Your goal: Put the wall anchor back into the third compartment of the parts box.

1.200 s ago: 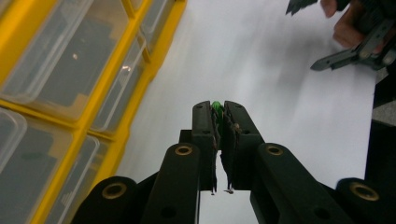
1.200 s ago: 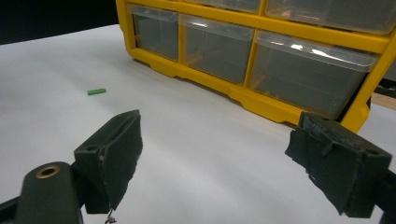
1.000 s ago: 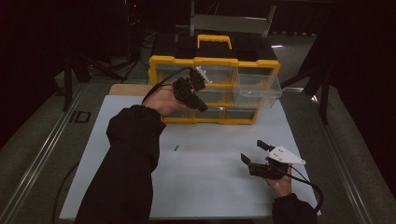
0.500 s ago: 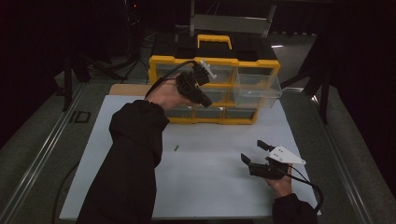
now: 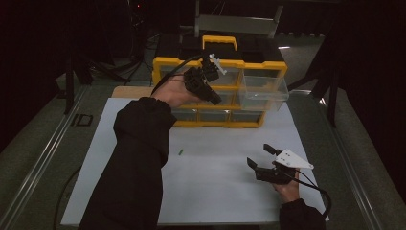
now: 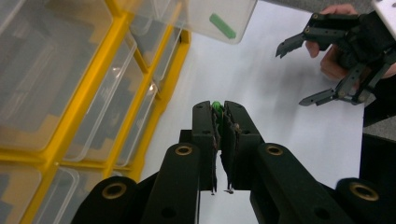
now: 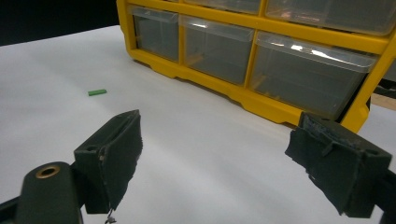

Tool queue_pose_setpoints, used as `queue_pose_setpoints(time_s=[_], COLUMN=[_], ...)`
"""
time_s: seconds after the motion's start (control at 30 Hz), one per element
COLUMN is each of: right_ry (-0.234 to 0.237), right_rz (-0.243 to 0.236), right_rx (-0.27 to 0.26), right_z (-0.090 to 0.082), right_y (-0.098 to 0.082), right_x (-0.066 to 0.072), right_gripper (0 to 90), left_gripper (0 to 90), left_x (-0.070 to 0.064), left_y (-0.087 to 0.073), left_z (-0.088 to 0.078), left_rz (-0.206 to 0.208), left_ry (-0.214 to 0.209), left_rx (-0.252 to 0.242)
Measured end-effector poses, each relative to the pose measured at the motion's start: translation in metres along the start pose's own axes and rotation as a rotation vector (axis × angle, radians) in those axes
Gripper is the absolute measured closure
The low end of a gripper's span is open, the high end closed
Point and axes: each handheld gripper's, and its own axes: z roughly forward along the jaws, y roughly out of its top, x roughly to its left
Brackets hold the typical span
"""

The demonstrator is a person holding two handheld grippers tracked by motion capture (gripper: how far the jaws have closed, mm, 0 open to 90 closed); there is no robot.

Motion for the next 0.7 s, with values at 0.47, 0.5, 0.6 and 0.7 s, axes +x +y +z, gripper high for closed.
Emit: queue_pose_setpoints(time_s=[0.47, 0.5, 0.6, 0.7], right_ry=[-0.001, -0.001, 0.000, 0.000], right_rz=[0.005, 0.005, 0.004, 0.007], right_rx=[0.000, 0.000, 0.000, 0.000], right_z=[0.000, 0.000, 0.000, 0.000], right_y=[0.000, 0.000, 0.000, 0.000], right_x=[-0.001, -0.001, -0.001, -0.001], right_gripper=[15.3, 15.3, 15.3, 15.3], left_gripper=[84.9, 84.9, 84.8, 84.9], left_x=[-0.003, -0.003, -0.002, -0.002], left_y=[0.017, 0.018, 0.020, 0.023], left_z=[-0.004, -0.004, -0.004, -0.003], left_rz=[0.027, 0.030, 0.035, 0.041], left_ry=[-0.008, -0.009, -0.017, -0.020], left_rx=[-0.010, -0.009, -0.009, -0.003])
